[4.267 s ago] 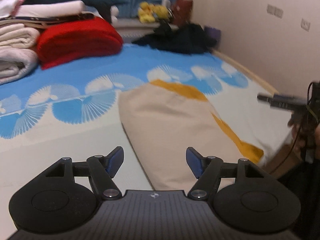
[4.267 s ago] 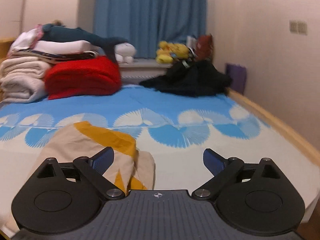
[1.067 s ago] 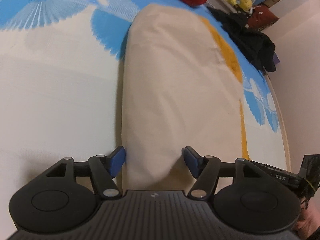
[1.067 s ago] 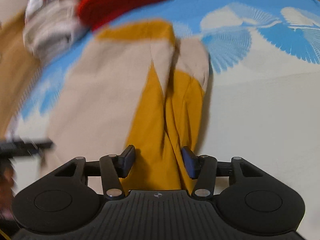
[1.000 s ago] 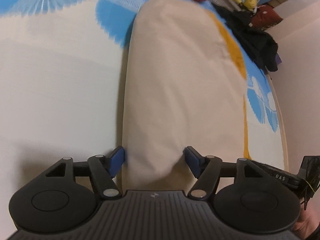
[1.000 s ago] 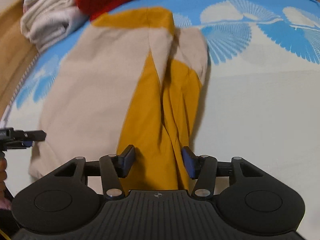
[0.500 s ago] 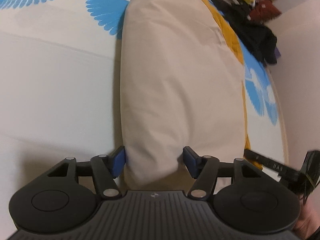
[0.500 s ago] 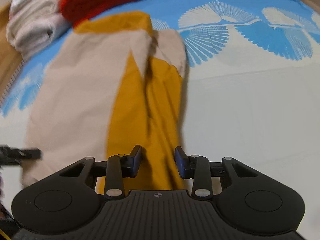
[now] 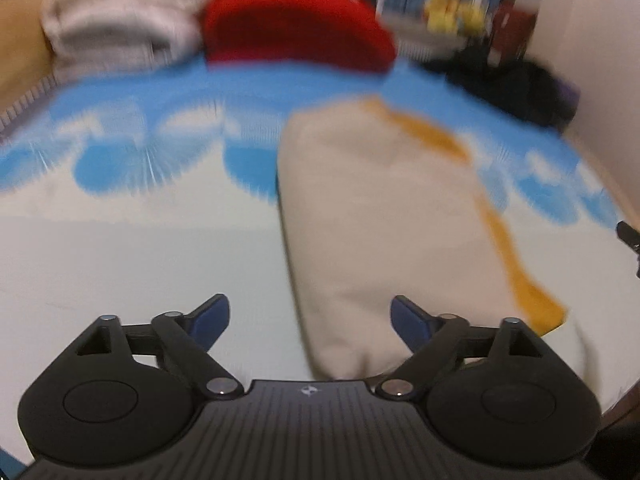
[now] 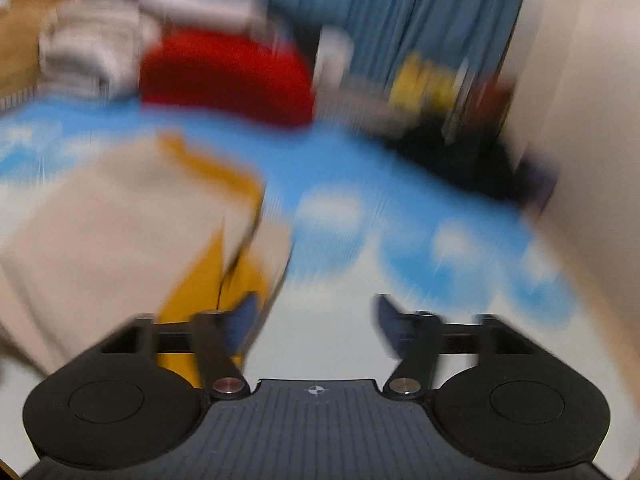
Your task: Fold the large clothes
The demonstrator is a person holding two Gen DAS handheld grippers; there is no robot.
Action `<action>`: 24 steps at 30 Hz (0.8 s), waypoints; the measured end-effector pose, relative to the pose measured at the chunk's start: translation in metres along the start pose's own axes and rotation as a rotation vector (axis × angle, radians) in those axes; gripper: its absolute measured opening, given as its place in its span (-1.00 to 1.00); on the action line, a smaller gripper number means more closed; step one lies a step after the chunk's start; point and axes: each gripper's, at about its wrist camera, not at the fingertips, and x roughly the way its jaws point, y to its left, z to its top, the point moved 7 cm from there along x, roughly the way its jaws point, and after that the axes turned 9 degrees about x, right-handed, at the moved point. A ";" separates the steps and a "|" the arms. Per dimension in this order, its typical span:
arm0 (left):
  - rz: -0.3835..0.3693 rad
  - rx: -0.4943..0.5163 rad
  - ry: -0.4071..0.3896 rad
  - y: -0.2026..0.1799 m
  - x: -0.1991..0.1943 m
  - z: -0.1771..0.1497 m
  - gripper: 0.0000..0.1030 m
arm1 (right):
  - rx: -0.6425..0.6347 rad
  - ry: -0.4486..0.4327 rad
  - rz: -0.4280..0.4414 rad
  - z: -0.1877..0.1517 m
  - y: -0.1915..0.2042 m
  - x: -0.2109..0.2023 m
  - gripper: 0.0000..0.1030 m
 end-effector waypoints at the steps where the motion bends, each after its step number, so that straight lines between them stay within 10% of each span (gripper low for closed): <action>1: 0.016 0.017 -0.044 -0.006 -0.016 0.001 0.81 | 0.005 -0.084 -0.016 0.009 -0.004 -0.019 0.90; 7: 0.085 0.095 -0.256 -0.056 -0.107 -0.008 0.99 | 0.154 -0.263 -0.012 0.032 -0.031 -0.114 0.98; 14: 0.033 0.068 -0.323 -0.109 -0.139 -0.056 0.99 | 0.258 -0.103 0.072 -0.005 -0.016 -0.160 0.98; 19: 0.034 -0.023 -0.149 -0.119 -0.097 -0.090 0.99 | 0.179 0.026 0.115 -0.045 0.017 -0.150 0.98; 24: 0.116 0.007 -0.146 -0.116 -0.071 -0.078 0.99 | 0.120 -0.009 0.105 -0.042 0.037 -0.134 0.98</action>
